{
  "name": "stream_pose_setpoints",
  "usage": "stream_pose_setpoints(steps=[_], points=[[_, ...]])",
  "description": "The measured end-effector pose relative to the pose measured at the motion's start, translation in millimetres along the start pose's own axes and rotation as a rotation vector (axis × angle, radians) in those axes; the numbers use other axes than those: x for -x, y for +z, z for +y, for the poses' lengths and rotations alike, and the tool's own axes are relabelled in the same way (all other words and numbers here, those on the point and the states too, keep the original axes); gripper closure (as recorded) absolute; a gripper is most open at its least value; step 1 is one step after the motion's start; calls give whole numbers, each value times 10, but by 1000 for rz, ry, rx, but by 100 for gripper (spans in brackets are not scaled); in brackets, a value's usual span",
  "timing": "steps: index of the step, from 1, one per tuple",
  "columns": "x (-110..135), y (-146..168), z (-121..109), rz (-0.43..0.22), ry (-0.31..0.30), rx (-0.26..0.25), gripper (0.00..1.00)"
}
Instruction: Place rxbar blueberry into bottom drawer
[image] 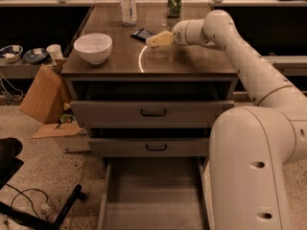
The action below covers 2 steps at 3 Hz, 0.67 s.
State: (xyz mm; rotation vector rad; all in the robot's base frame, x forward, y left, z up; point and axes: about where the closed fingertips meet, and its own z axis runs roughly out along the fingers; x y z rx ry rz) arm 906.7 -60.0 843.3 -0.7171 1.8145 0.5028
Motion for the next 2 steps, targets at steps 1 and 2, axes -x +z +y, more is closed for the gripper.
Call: stream_pose_setpoints(steps=[1, 2], points=[[56, 48, 70, -1, -17, 25, 0], [85, 86, 112, 3, -23, 40, 0]])
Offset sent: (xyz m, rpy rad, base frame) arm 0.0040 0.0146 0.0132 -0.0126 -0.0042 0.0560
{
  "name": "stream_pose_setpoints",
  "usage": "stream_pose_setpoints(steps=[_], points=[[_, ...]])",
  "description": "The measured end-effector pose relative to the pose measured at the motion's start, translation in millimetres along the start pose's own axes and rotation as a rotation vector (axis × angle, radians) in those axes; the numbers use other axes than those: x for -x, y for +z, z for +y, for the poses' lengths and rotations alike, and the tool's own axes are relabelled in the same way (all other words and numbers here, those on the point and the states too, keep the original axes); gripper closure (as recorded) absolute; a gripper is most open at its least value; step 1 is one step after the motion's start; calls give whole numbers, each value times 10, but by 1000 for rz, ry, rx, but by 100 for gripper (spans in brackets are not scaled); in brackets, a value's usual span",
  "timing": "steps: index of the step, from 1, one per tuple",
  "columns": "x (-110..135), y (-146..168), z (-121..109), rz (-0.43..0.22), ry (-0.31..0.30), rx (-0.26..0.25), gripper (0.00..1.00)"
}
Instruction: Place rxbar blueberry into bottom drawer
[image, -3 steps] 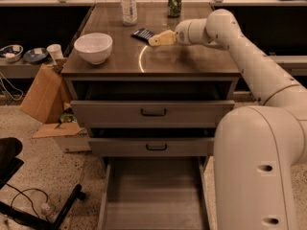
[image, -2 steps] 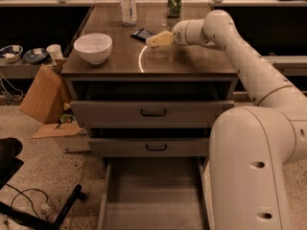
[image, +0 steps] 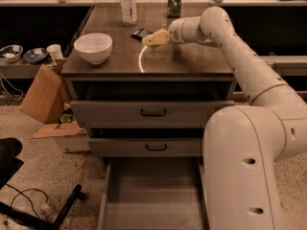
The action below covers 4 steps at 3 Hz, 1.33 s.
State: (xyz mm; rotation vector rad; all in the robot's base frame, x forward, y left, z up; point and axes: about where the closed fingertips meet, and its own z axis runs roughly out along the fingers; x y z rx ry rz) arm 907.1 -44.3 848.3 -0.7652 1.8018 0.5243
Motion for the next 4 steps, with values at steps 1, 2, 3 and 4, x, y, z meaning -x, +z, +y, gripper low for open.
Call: stream_pose_setpoints(steps=[1, 2, 3, 4], points=[[4, 59, 34, 10, -2, 15, 0], [-12, 149, 98, 9, -4, 56, 0], [-18, 261, 190, 28, -26, 99, 0], [-62, 345, 213, 75, -36, 100, 14]])
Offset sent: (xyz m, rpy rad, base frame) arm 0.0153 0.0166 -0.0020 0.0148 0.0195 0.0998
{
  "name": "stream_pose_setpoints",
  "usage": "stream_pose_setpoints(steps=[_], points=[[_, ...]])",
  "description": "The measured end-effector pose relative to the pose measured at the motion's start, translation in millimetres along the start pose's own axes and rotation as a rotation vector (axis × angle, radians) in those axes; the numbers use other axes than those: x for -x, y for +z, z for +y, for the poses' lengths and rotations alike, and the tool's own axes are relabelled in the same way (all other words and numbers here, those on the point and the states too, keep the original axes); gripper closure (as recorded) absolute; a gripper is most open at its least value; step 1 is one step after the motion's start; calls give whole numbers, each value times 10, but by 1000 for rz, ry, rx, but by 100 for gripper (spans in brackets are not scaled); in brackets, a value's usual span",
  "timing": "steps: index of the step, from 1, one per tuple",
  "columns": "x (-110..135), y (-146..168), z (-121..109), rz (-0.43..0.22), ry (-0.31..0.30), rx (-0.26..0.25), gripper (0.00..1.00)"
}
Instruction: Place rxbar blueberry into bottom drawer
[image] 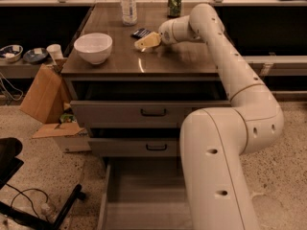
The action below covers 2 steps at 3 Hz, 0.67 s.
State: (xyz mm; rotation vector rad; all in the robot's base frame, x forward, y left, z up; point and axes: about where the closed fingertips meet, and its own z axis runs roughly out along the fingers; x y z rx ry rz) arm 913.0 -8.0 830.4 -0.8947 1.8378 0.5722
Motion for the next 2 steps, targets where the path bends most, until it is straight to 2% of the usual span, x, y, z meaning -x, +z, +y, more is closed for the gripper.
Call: stream_pose_setpoints(steps=[1, 2], points=[[-75, 62, -66, 62, 16, -39, 38], [-85, 68, -77, 71, 20, -45, 61]])
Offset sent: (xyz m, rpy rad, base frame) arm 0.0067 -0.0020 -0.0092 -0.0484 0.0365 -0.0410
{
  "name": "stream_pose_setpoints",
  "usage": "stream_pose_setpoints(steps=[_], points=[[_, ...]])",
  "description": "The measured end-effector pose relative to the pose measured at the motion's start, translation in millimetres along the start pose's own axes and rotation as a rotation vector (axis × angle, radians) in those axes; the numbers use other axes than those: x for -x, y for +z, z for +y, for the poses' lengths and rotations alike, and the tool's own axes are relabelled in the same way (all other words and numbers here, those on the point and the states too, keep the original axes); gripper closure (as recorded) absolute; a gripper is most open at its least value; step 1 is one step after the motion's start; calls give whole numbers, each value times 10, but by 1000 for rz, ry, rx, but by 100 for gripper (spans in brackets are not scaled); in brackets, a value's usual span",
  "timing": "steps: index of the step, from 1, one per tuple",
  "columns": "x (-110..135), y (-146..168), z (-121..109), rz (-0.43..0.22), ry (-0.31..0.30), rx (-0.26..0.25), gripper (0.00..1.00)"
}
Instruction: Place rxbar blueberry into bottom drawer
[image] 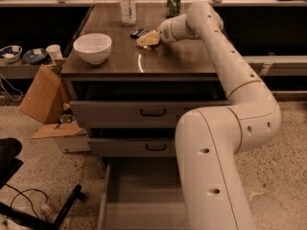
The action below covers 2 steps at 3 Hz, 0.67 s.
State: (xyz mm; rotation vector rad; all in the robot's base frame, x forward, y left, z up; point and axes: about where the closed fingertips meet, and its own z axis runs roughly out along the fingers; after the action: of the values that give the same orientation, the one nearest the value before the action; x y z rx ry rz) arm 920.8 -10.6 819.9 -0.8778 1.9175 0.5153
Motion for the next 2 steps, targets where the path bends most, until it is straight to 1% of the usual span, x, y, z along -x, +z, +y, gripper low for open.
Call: stream_pose_setpoints(steps=[1, 2], points=[[0, 0, 0, 0, 0, 0, 84], [18, -9, 0, 0, 0, 0, 100]])
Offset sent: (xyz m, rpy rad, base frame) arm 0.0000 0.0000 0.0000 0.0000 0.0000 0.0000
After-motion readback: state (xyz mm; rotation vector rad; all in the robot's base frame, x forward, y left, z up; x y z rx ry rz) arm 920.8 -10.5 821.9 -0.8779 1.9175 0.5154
